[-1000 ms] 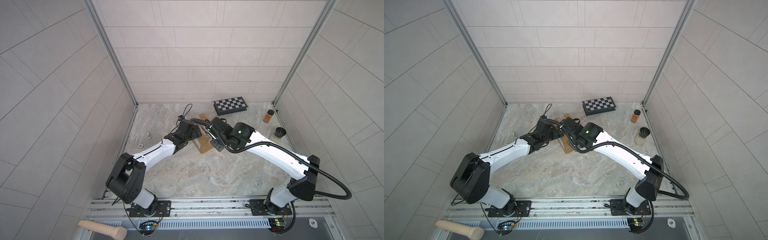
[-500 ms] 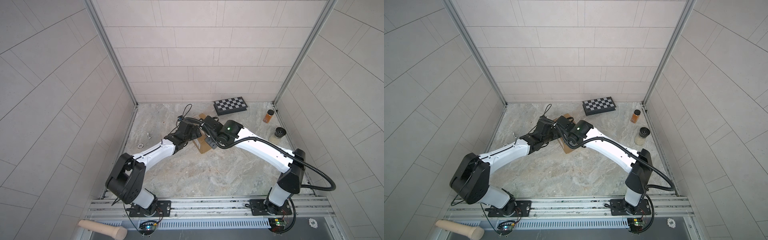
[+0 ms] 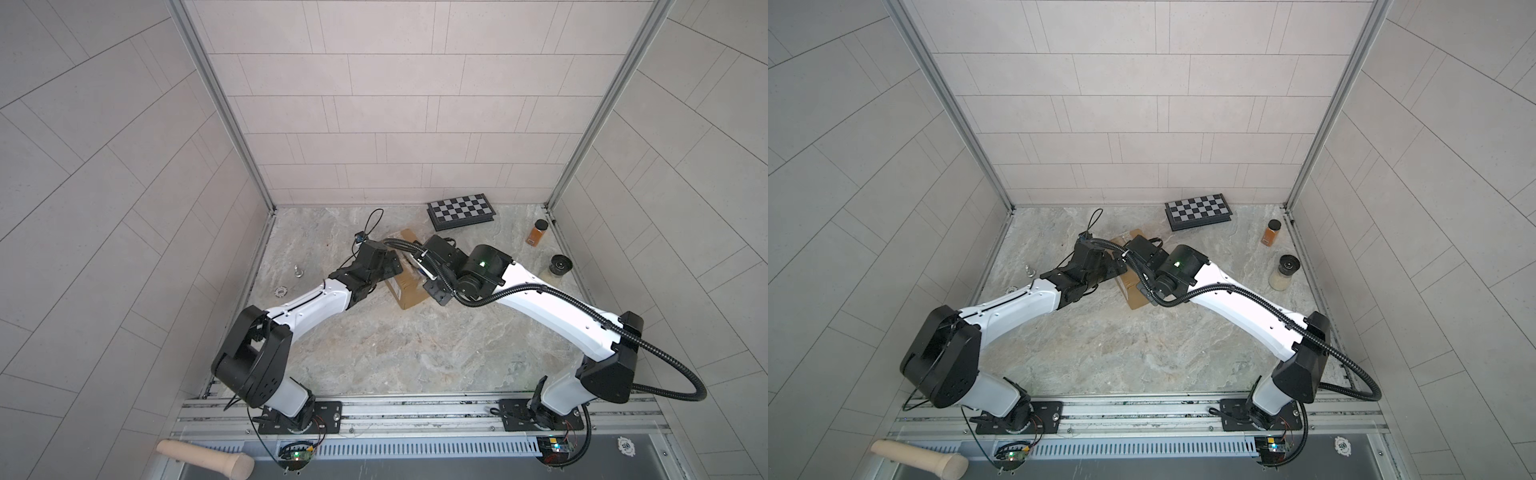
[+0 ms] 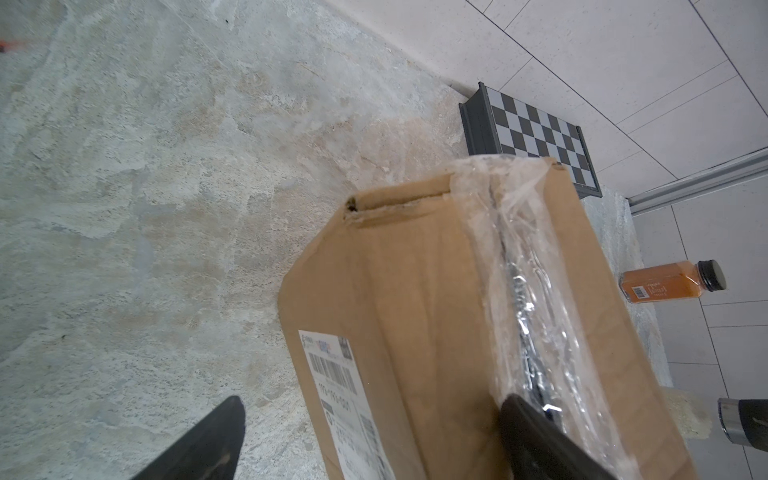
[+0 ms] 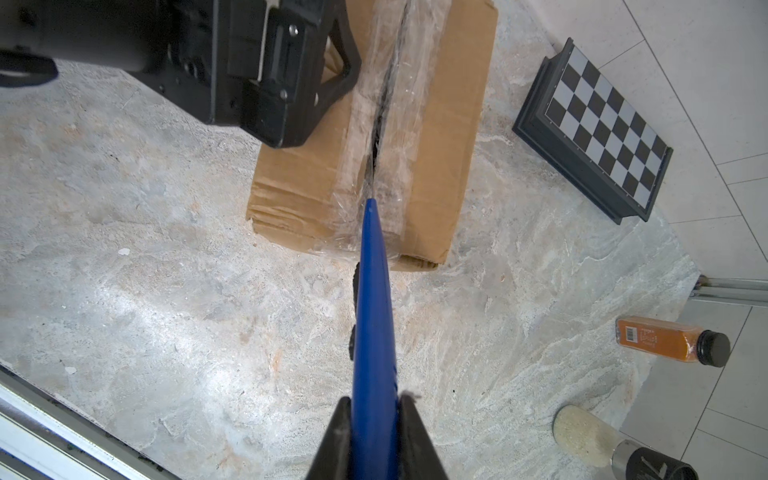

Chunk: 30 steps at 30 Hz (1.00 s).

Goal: Unpack the express box
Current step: 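Continue slicing the seam to the box's near edge with the right gripper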

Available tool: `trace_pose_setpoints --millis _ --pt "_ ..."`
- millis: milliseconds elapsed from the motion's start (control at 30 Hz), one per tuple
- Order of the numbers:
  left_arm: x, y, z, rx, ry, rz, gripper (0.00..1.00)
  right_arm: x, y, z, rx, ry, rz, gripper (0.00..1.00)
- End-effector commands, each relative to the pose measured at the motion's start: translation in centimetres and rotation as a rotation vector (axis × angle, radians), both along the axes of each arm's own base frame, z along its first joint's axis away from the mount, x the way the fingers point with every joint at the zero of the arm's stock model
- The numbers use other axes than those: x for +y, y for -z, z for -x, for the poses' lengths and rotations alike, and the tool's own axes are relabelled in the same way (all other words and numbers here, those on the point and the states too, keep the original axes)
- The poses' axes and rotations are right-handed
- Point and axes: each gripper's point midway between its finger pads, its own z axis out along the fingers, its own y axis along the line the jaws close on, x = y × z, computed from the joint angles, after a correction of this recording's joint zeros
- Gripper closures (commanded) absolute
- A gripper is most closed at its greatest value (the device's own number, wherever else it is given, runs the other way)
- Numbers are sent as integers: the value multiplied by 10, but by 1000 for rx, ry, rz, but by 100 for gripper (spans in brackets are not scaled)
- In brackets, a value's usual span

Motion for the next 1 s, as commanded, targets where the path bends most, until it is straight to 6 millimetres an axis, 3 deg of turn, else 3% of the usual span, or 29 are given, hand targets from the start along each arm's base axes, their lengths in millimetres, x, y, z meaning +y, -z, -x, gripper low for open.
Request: trace_pose_setpoints --millis 0,200,367,600,800,867,967 --pt "42 67 34 214 -55 -206 2 -38 11 29 109 10 134 100" --pt "41 69 34 215 -52 -195 2 -33 10 29 131 4 138 100" --pt "36 63 32 189 -37 -161 2 -17 15 19 121 -13 113 100" --pt "14 25 24 31 38 -25 2 5 23 0 119 -24 77 100" --pt "4 -2 25 -45 91 43 2 10 19 -4 119 -40 65 100" --pt "2 0 26 -31 96 41 2 10 19 -4 121 -44 67 100" --pt "8 23 29 51 64 -2 2 7 16 -3 121 -46 78 100"
